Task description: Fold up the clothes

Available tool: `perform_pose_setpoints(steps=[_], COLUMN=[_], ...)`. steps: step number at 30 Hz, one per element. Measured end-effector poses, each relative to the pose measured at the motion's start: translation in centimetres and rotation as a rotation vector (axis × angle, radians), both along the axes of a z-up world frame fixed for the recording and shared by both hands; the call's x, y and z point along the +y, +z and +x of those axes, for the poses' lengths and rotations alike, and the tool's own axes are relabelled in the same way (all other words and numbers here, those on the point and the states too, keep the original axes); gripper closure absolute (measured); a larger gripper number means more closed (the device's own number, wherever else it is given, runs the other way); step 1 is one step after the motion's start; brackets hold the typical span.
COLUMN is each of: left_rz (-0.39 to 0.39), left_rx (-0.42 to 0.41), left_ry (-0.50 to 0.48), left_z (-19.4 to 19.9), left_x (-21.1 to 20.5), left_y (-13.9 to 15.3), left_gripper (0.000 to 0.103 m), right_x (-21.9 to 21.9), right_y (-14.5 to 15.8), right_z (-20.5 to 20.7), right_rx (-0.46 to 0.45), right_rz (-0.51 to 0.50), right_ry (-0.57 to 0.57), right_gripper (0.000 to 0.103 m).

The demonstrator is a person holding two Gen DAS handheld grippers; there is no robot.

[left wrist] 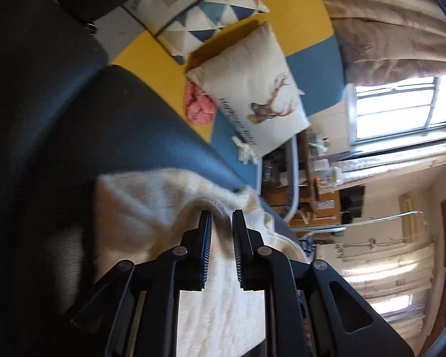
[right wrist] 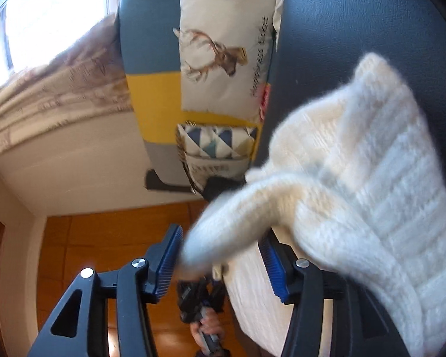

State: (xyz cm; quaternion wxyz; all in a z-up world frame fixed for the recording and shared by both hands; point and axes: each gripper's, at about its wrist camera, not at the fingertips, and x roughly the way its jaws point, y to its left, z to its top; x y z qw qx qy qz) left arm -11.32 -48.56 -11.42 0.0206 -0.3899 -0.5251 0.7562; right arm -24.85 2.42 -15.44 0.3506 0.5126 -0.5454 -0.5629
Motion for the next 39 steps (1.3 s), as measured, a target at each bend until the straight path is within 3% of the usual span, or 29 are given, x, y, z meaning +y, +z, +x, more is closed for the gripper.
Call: perform_pose_setpoints(steps=[4, 7, 9, 13, 20, 28, 39], left_rz=[-0.055, -0.133, -0.137, -0.144, -0.157, -0.143, -0.119], left_rx=[0.004, 0.028, 0.032, 0.040, 0.054, 0.061, 0.076], left_ry=[-0.023, -0.055, -0.052, -0.047, -0.038, -0.120, -0.241], left_z=[2.1, 5.4, 7.1, 10.5, 16.4, 15.1, 13.2], left_x=[-0.3, 0.5, 0.8, 1.6, 2.9, 2.7, 2.6], left_y=[1.1, 1.9, 1.6, 1.0, -0.1, -0.9, -2.0], left_gripper=[0.088, 0.081, 0.077, 0.077, 0.077, 0.077, 0.077], right_x=[1.6, 3.9, 5.7, 8.4, 9.0, 6.9, 6.5], right_y=[1.9, 4.2, 5.1, 5.0, 3.8, 2.1, 1.2], right_z=[1.2, 2.9, 4.2, 6.1, 8.0, 8.7, 8.1], right_rx=[0.066, 0.184, 0.243, 0.279, 0.315, 0.285, 0.235], right_rz=[0.084, 0.259, 0.380, 0.524, 0.488, 0.526, 0.496], right_ry=[0.034, 0.026, 0.013, 0.040, 0.127, 0.230, 0.254], right_gripper=[0.048, 0.047, 0.046, 0.046, 0.046, 0.046, 0.045])
